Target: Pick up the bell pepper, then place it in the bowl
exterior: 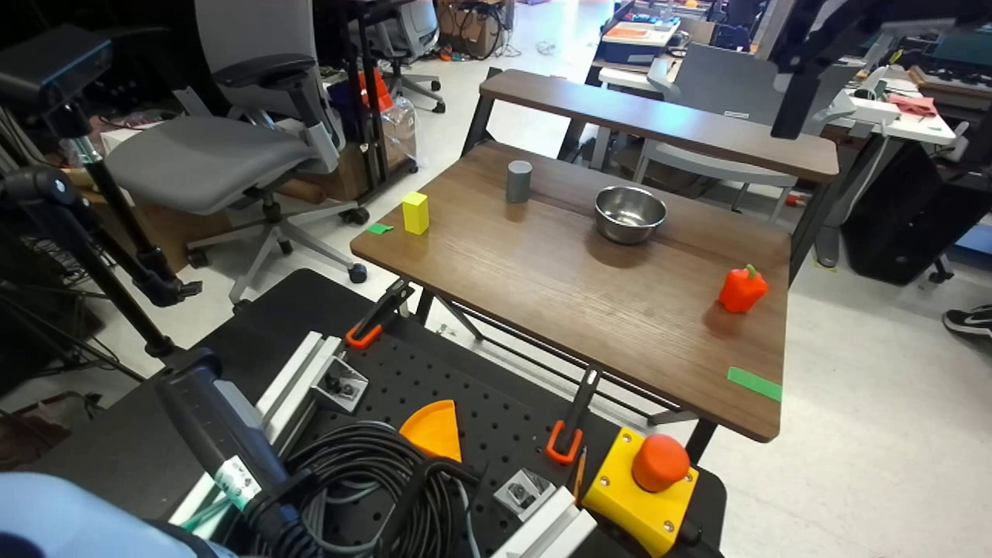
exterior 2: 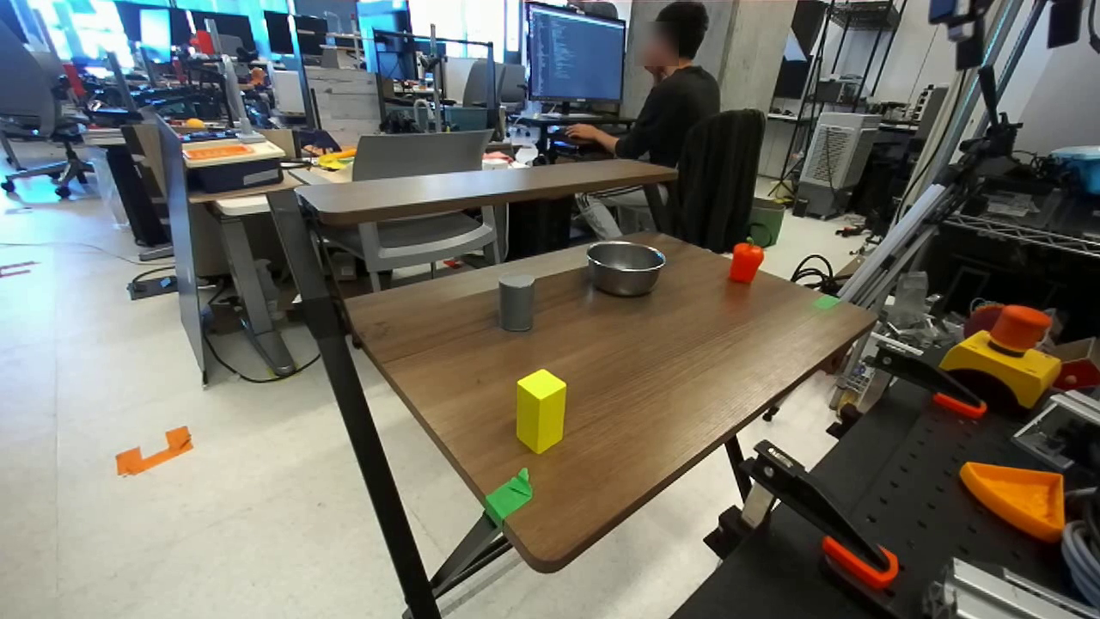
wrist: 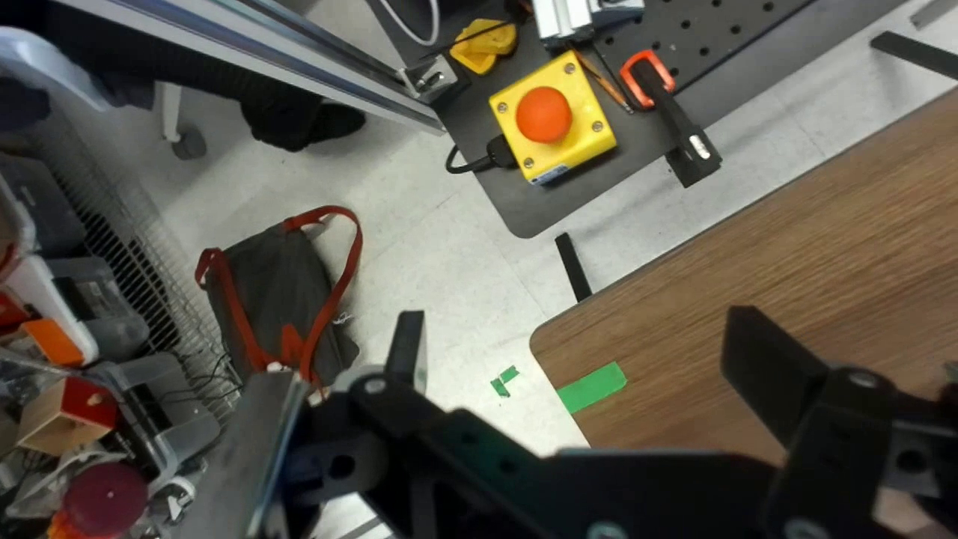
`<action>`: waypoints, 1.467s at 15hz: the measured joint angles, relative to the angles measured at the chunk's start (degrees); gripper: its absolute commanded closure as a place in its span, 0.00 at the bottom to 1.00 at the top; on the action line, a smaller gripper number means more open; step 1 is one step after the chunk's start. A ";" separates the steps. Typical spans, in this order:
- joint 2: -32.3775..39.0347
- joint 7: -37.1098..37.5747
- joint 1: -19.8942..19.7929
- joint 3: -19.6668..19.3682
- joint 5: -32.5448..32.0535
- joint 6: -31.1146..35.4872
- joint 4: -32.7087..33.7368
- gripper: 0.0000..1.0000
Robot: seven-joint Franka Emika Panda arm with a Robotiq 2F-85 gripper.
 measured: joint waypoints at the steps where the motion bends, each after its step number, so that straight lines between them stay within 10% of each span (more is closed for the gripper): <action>1: 3.64 1.19 0.21 -0.04 2.01 -0.01 2.63 0.00; 12: 38.63 10.63 1.96 -0.97 15.09 6.50 35.50 0.00; 22: 50.57 11.16 5.40 -4.13 14.68 26.80 38.02 0.00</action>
